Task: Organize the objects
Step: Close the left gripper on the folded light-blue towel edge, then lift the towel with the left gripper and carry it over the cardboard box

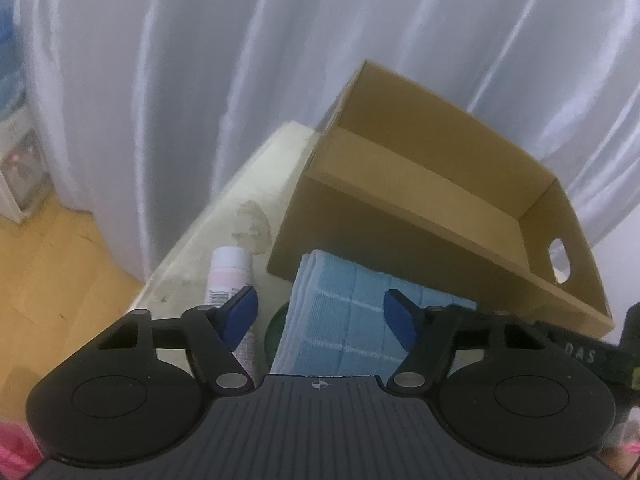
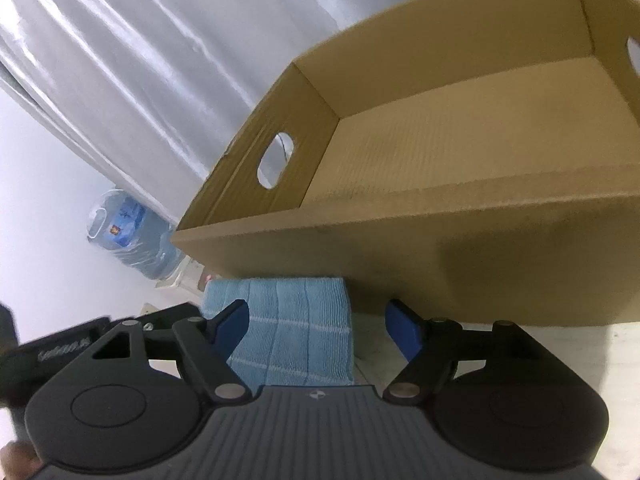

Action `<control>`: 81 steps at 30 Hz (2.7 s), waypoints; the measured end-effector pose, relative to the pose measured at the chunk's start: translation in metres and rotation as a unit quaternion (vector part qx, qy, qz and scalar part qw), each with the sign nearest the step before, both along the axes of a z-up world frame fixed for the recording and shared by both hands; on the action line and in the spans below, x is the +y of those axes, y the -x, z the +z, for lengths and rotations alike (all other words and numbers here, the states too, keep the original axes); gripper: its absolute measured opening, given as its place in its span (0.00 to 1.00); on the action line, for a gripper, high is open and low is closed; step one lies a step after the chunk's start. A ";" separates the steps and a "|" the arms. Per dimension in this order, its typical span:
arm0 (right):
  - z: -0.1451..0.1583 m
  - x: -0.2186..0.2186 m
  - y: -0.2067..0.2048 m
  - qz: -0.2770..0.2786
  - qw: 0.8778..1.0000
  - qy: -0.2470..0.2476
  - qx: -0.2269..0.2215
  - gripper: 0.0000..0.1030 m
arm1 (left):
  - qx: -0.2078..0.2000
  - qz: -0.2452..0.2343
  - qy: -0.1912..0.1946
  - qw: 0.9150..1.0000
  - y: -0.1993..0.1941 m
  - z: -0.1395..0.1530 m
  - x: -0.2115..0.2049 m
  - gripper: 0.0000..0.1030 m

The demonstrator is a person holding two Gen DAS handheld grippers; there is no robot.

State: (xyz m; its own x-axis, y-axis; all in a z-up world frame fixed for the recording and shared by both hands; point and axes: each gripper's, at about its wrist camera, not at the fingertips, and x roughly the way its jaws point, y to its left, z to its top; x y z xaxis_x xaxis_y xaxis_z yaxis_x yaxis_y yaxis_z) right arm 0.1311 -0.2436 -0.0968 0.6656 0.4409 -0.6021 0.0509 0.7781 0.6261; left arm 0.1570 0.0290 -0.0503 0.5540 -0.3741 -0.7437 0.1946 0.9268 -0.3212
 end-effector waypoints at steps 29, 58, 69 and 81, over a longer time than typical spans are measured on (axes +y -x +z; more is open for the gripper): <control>0.007 0.014 0.002 0.032 0.999 0.017 -0.033 0.11 | 0.009 -0.030 0.012 0.999 -0.007 0.001 -0.011 0.09; 0.163 -0.020 0.078 0.031 0.968 0.061 -0.241 0.09 | -0.205 0.018 0.060 0.977 0.078 0.146 -0.064 0.08; 0.215 -0.084 0.061 -0.021 0.954 0.078 -0.289 0.09 | -0.205 -0.033 0.102 0.973 0.023 0.172 -0.121 0.08; 0.179 -0.158 0.015 -0.070 0.966 0.120 -0.218 0.09 | -0.123 -0.095 0.099 0.983 -0.051 0.122 -0.206 0.08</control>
State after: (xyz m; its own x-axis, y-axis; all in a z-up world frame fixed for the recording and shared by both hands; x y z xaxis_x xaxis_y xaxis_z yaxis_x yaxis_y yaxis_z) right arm 0.1157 -0.4013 0.0822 0.9223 0.2103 -0.3242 -0.0613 0.9080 0.4145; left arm 0.2085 -0.1766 0.0712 0.6147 -0.6117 -0.4979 0.4521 0.7906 -0.4130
